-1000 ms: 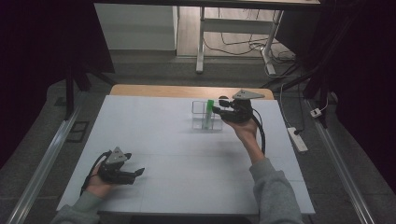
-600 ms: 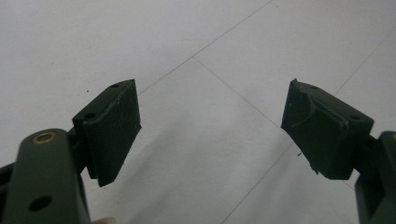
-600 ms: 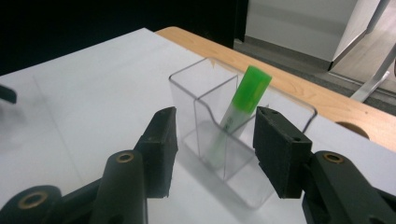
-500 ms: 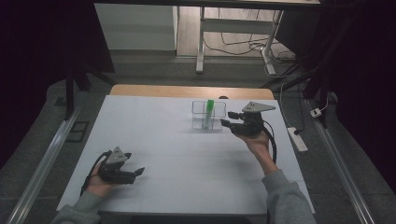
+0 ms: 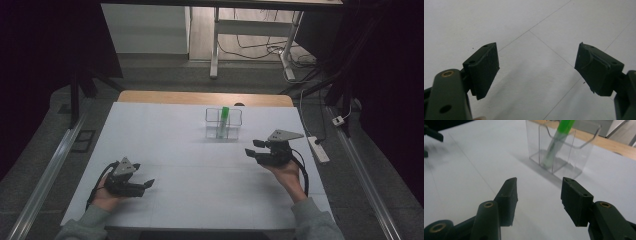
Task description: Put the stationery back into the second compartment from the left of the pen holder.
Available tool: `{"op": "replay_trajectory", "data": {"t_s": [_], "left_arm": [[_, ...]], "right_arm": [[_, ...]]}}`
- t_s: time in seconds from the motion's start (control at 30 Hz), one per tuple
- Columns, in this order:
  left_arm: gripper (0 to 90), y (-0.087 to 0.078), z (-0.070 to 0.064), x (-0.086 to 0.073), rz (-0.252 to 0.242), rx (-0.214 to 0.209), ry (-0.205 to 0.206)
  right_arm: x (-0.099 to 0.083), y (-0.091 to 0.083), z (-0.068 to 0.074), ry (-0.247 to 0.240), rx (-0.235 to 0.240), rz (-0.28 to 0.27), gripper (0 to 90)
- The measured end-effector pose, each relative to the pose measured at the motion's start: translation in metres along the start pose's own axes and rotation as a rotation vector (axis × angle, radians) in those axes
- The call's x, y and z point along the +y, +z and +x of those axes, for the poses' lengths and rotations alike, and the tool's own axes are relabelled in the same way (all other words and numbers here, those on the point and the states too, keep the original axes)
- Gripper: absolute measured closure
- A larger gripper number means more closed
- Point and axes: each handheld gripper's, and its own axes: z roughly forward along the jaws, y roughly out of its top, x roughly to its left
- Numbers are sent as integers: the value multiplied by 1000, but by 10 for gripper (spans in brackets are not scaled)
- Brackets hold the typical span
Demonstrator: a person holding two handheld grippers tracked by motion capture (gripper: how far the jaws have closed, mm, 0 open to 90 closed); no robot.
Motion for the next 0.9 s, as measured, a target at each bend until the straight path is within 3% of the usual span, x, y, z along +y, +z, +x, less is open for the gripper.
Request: {"op": "replay_trajectory", "data": {"t_s": [0.4, 0.9], "left_arm": [[191, 1, 0, 1, -2, 4, 2], [191, 1, 0, 1, -5, 6, 7]], "right_arm": [[-42, -34, 7, 14, -29, 55, 435], [-65, -47, 7, 5, -70, 100, 422]]}}
